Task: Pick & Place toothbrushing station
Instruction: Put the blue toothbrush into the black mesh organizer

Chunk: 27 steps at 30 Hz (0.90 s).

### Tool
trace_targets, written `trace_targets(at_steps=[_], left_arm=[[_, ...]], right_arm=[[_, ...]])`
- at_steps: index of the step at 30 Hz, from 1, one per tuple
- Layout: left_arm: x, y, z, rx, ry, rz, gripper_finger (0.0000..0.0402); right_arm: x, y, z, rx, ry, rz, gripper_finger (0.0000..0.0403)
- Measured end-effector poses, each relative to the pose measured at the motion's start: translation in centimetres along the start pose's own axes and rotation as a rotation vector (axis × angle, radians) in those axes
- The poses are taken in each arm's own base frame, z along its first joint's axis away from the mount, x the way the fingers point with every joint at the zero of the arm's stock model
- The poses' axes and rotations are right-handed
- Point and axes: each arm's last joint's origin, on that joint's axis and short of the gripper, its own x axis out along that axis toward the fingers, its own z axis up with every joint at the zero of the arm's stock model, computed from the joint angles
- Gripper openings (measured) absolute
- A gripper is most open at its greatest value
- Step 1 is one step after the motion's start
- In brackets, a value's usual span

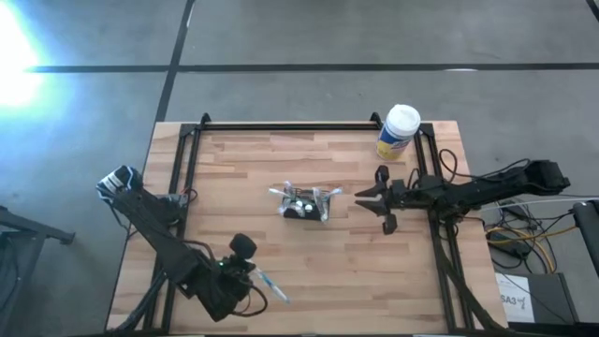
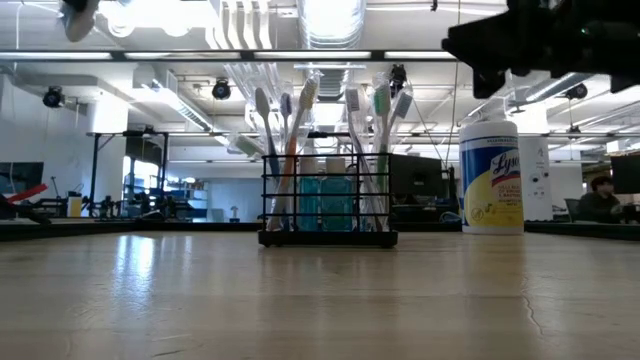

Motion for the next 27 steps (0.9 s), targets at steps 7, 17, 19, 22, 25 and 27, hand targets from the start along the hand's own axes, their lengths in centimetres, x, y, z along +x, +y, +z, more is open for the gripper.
trace_targets(at_steps=[7,17,19,22,25,27], left_arm=[[-0.3,0.6,0.0,0.100,0.009,0.134,0.0000],[-0.4,1.6,0.3,0.143,0.021,0.203,0.0000],[-0.6,2.5,0.7,0.135,0.016,0.251,0.0000],[-0.9,3.9,1.2,0.138,0.019,0.337,0.0000],[-1.3,5.4,1.6,0.157,0.040,0.455,0.0000],[-1.3,6.3,1.6,0.174,0.068,0.532,0.0000]], right_arm=[[2.8,0.3,1.4,0.006,0.080,-0.004,0.0107],[6.2,1.3,2.8,-0.028,0.254,0.013,0.0106],[7.0,1.9,3.7,-0.054,0.252,0.037,0.0111],[8.1,2.7,5.0,-0.079,0.279,0.061,0.0120],[9.0,3.2,6.2,-0.090,0.323,0.052,0.0130],[9.5,3.5,7.1,-0.102,0.348,0.022,0.0137]])
